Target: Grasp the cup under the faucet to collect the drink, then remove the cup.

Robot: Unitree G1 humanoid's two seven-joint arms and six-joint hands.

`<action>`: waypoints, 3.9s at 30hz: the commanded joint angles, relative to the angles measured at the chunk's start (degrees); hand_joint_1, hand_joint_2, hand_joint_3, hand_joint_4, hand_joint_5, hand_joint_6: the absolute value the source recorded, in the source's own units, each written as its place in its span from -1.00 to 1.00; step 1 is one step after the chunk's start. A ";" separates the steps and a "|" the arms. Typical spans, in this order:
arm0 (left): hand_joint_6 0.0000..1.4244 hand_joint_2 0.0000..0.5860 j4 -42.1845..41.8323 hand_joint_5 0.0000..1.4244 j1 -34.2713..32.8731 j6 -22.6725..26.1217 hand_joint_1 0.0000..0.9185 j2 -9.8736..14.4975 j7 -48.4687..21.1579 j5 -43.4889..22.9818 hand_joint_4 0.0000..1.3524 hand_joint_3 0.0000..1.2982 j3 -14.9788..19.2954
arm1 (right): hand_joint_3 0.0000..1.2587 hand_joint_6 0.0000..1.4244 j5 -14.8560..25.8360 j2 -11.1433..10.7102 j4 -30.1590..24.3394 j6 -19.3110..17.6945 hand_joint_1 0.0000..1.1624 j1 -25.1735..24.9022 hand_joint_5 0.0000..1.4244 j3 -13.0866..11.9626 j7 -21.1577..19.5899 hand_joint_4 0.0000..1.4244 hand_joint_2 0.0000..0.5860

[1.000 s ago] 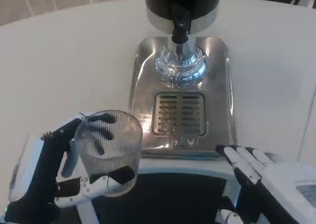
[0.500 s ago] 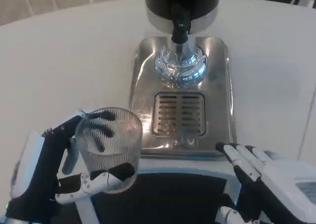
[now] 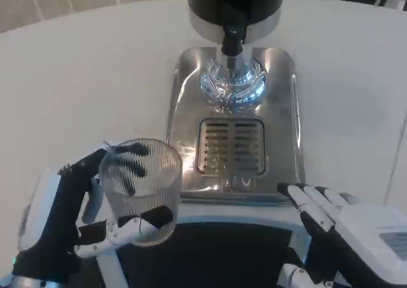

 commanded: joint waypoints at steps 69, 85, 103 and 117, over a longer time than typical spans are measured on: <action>-0.43 -0.83 53.48 -0.53 -44.89 10.28 -0.34 -10.09 33.44 12.59 -0.75 -0.55 -20.60 | -1.00 -1.00 11.60 -3.57 -0.81 -1.04 -0.85 -1.37 -1.00 -14.05 7.18 -1.00 0.83; -0.69 -0.88 51.37 -0.79 -43.82 8.08 -0.66 -7.27 31.03 11.26 -1.00 -0.97 -21.20 | -1.00 -1.00 11.51 -3.35 -0.81 -0.55 -0.86 -1.24 -1.00 -13.14 6.65 -1.00 0.80; -0.68 -0.86 41.96 -0.79 -35.66 1.44 -0.74 2.17 22.96 7.89 -1.00 -0.97 -17.02 | -1.00 -1.00 10.88 -2.86 -0.81 10.20 -0.87 -8.18 -1.00 -9.28 6.07 -1.00 0.78; -0.68 -0.67 30.13 -0.84 -25.16 -2.91 -0.77 15.97 13.75 9.45 -0.98 -0.94 -15.23 | -1.00 -1.00 17.32 -2.86 4.18 34.65 -0.71 -25.54 -1.00 -6.46 2.92 -1.00 1.00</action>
